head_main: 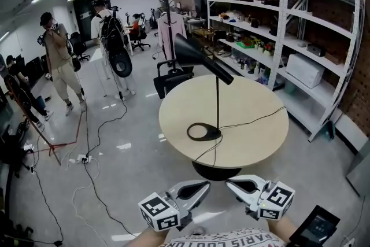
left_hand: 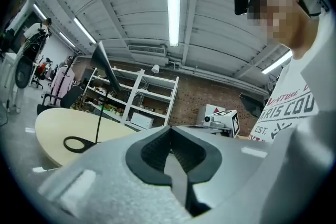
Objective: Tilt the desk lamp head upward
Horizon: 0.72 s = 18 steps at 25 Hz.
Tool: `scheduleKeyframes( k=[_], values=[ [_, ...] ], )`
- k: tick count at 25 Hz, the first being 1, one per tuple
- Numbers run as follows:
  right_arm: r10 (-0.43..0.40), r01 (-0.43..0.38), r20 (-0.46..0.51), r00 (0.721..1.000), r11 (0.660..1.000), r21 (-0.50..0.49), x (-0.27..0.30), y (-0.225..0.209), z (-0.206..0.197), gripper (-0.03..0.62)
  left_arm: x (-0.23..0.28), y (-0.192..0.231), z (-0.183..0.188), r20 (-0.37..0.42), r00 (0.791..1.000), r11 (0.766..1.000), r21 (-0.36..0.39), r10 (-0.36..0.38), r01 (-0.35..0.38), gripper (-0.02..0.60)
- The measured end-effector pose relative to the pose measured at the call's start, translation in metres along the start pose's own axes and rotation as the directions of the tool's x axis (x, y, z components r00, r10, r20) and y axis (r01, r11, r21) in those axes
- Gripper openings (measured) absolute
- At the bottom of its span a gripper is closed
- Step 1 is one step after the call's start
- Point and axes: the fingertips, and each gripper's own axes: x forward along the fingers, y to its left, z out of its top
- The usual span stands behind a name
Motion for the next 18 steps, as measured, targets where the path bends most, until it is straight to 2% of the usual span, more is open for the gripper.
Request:
scheduleKeyframes(
  k=[8, 13, 18],
  values=[
    [0.009, -0.009, -0.003, 1.0, 1.0, 0.024, -0.094, 0.086, -0.021, 0.003, -0.014, -0.122, -0.042, -0.007, 1.0, 1.0, -0.017, 0.026, -0.026, 0.0],
    [0.023, -0.023, 0.026, 0.999, 1.0, 0.014, -0.127, 0.112, -0.013, 0.003, -0.017, -0.168, -0.04, 0.011, 0.999, 0.999, 0.018, 0.037, -0.037, 0.0],
    [0.028, -0.027, 0.042, 0.999, 1.0, -0.005, -0.143, 0.133, -0.014, 0.003, -0.026, -0.195, -0.043, 0.003, 0.999, 0.997, 0.055, 0.05, -0.05, 0.0]
  ],
)
